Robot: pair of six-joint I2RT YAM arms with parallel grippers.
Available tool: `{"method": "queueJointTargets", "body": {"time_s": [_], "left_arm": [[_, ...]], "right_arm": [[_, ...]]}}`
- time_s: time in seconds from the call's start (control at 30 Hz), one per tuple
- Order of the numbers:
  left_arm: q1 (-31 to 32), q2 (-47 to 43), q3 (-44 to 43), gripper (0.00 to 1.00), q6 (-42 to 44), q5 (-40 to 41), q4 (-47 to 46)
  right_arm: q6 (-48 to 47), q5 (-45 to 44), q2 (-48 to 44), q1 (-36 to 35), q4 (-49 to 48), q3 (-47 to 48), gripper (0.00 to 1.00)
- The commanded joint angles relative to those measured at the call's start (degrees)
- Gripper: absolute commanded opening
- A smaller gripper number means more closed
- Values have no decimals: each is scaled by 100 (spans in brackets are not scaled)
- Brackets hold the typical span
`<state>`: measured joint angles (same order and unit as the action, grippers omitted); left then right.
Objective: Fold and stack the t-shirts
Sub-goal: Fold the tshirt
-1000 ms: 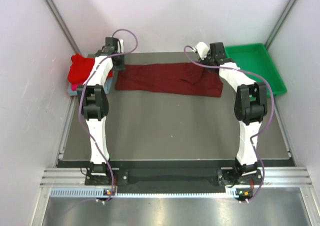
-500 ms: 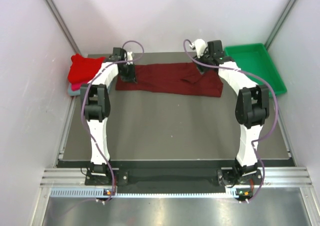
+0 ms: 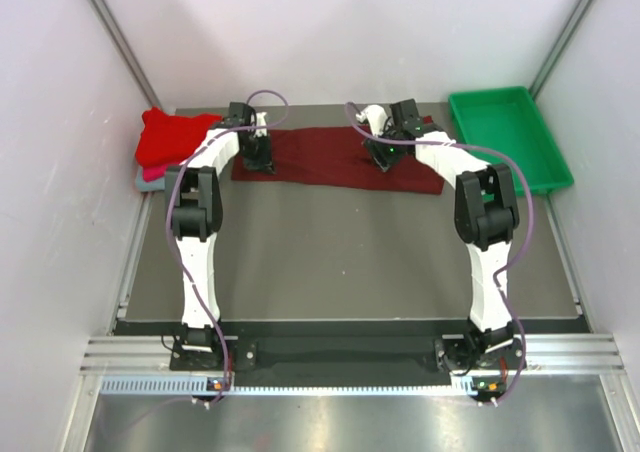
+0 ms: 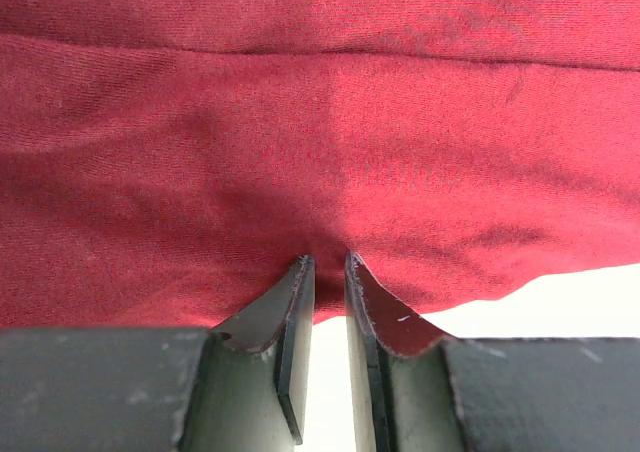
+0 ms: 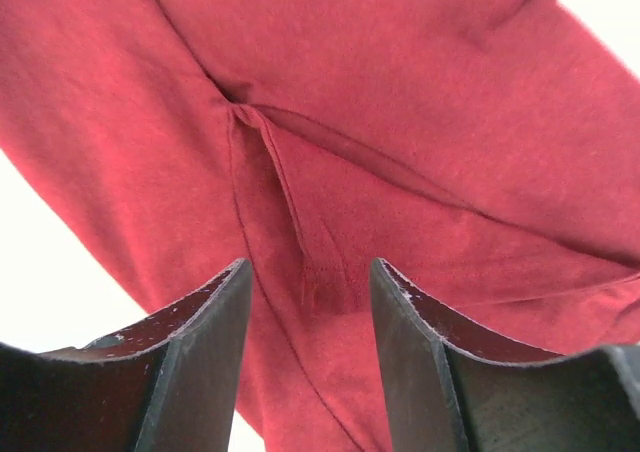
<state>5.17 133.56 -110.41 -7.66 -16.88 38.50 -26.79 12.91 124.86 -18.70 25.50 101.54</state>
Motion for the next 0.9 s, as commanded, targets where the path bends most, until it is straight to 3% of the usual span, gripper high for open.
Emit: {"method": "queueJointTargets", "body": {"time_s": [0.0, 0.2, 0.33, 0.43, 0.8, 0.87], "left_arm": [[2, -137, 178, 24, -43, 141, 0], [2, -181, 222, 24, -51, 124, 8], [2, -190, 204, 24, -16, 168, 8], [2, -198, 204, 24, -7, 168, 0], [28, -269, 318, 24, 80, 264, 8], [45, -312, 353, 24, 89, 256, 8]], "right_arm": [[-37, -16, 56, -20, -97, 77, 51], [-134, -236, 162, -29, -176, 121, 43], [-204, -350, 214, -29, -220, 173, 10], [-213, -447, 232, -29, -308, 252, 1], [-634, -763, 610, -187, -818, 903, 0], [-670, -859, 697, -248, -941, 990, 6]]}}
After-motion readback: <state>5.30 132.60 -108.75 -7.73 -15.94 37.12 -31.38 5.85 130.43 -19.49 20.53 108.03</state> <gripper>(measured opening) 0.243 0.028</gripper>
